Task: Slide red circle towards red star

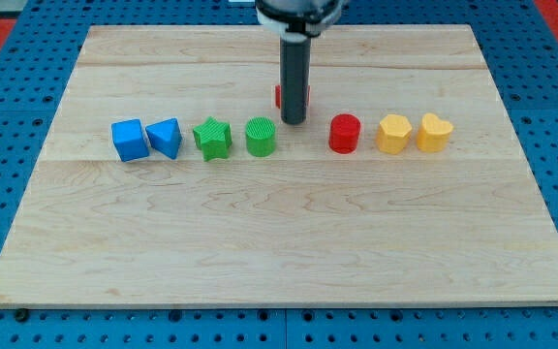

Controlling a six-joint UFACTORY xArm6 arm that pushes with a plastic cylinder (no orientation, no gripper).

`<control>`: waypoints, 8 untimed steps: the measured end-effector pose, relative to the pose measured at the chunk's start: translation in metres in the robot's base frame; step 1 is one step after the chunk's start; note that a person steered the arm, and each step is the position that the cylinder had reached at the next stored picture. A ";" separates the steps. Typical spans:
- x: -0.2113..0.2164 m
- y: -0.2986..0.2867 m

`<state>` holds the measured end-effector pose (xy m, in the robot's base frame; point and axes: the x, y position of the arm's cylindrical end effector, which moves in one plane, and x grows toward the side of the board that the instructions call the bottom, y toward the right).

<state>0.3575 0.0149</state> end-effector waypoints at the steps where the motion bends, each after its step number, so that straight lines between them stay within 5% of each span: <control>1: 0.002 0.003; 3: 0.101 0.022; 5: 0.069 0.090; 8: 0.077 0.060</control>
<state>0.4347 0.0748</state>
